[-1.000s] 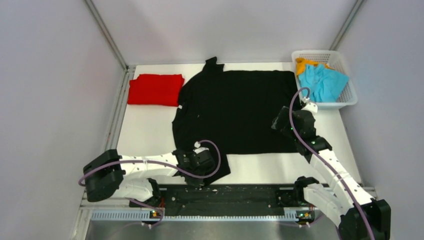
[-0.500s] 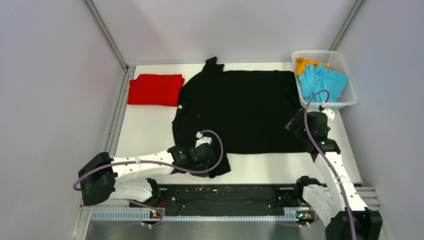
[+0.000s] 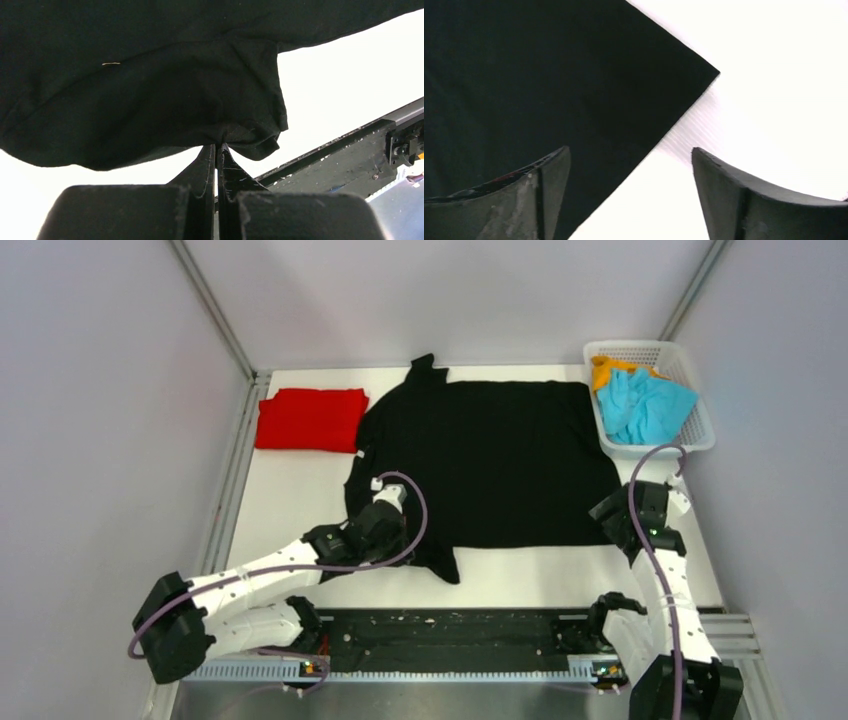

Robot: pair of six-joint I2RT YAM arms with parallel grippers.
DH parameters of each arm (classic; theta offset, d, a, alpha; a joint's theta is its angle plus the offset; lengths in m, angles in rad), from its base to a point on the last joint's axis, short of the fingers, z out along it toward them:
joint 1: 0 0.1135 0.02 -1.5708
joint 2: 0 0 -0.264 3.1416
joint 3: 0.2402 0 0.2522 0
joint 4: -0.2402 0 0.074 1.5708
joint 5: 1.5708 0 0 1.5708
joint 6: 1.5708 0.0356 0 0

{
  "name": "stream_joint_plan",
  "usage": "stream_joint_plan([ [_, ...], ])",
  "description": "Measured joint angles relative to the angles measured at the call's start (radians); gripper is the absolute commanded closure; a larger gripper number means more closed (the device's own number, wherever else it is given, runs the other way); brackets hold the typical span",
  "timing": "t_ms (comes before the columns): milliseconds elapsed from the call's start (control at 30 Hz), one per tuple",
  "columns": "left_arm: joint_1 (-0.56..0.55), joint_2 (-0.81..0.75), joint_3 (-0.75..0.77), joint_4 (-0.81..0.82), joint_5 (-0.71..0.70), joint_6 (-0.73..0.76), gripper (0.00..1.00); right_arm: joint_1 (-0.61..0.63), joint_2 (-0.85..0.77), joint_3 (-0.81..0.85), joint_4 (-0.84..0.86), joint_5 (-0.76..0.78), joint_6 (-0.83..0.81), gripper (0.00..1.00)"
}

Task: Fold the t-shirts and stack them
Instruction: Grab the side of the flattened tshirt closest away from the robot with both arms

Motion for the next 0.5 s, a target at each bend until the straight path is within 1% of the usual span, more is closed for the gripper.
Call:
stream_joint_plan([
  [33,0.007,-0.024,-0.009,0.0,-0.001,0.003,1.0,0.0,0.003,-0.016,-0.001,0.008,0.015,0.2],
  [67,0.011,-0.043,-0.018,0.002,0.0,0.007,1.0,0.0,0.006,-0.032,0.0,0.014,0.03,0.21],
  [200,0.024,-0.116,-0.07,0.004,0.006,0.01,1.0,0.0,0.007,-0.107,0.023,0.014,0.083,0.23],
  [333,0.029,-0.127,-0.088,-0.015,0.011,0.01,1.0,0.0,0.007,-0.161,0.046,0.015,0.111,0.25],
  [500,0.029,-0.128,-0.088,-0.024,0.01,0.007,1.0,0.0,0.008,-0.182,0.117,0.027,0.122,0.3],
])
